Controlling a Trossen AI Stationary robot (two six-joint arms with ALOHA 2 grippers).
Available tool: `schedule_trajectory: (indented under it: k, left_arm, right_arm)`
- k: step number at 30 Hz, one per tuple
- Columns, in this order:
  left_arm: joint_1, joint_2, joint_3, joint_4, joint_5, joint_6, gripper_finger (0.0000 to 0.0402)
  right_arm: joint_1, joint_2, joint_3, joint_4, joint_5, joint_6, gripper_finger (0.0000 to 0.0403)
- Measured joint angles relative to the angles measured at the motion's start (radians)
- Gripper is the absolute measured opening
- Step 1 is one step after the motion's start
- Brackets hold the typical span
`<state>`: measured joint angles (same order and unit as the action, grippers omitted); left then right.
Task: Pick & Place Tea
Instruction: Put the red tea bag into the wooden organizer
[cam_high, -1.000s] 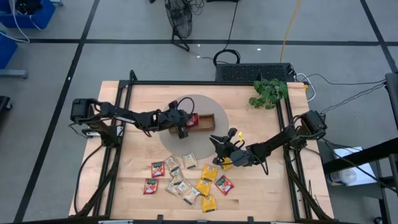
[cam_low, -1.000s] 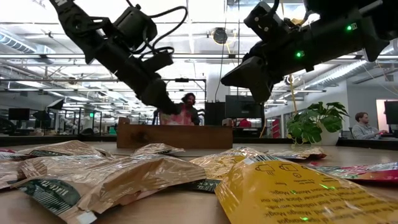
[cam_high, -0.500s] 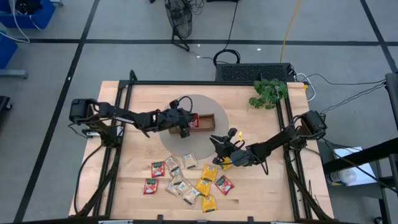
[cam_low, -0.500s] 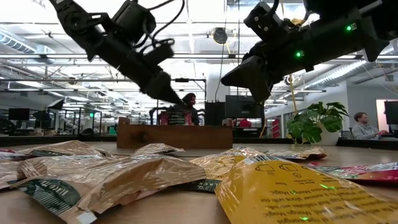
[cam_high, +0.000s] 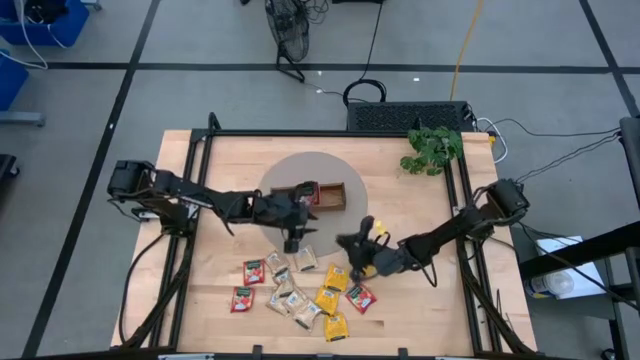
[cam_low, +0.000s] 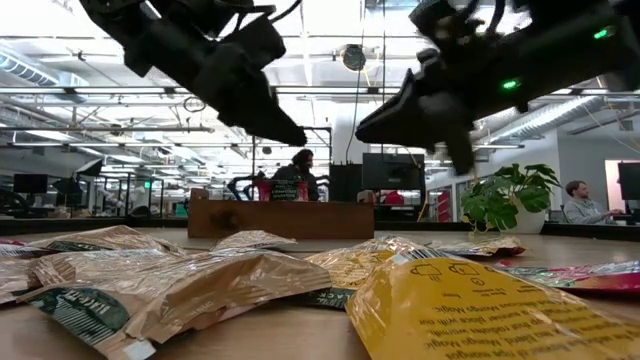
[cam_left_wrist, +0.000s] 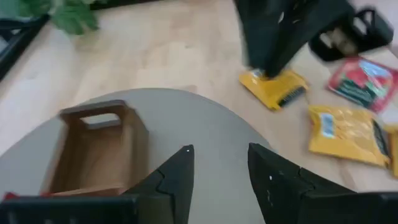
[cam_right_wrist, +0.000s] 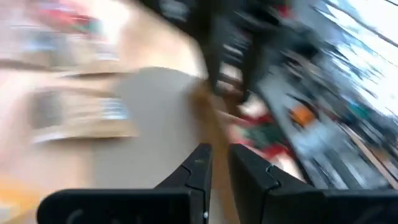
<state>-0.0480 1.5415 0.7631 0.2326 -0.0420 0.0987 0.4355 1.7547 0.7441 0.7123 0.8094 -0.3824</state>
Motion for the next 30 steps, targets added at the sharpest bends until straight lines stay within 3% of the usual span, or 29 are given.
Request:
schedule_trajectory:
  k: [3,7,9,12,15,18,24,30]
  left_arm:
    - [-0.026,-0.028,0.000,0.006,-0.028,0.045,0.0154]
    - [-0.031,-0.040,-0.004,-0.015,-0.113,0.093,0.0154]
    - [-0.024,-0.046,0.000,0.012,-0.164,0.105,0.0154]
    - [-0.007,-0.058,-0.001,0.011,-0.218,0.077,0.0154]
    - [0.012,-0.062,0.000,0.058,-0.222,0.024,0.0154]
    - [0.024,-0.062,0.000,0.066,-0.222,0.004,0.0154]
    - [0.049,-0.062,0.000,0.047,-0.222,-0.063,0.0154]
    - [0.052,-0.062,0.000,0.055,-0.221,-0.164,0.0154]
  right_arm:
    - [0.034,-0.036,0.001,-0.098,-0.171,-0.027,0.0045]
    - [0.086,-0.125,0.001,-0.282,-0.212,0.019,0.0082]
    - [0.111,-0.188,0.002,-0.385,-0.237,0.122,0.0111]
    - [0.122,-0.288,0.030,-0.466,-0.392,0.339,0.0154]
    - [0.167,-0.313,0.081,-0.529,-0.450,0.393,0.0184]
    - [0.247,-0.252,0.188,-0.735,-0.433,0.357,0.0202]
    - [0.316,-0.004,0.508,-1.277,-0.430,0.428,0.0214]
    - [0.346,0.163,0.570,-1.348,-0.417,0.389,0.0205]
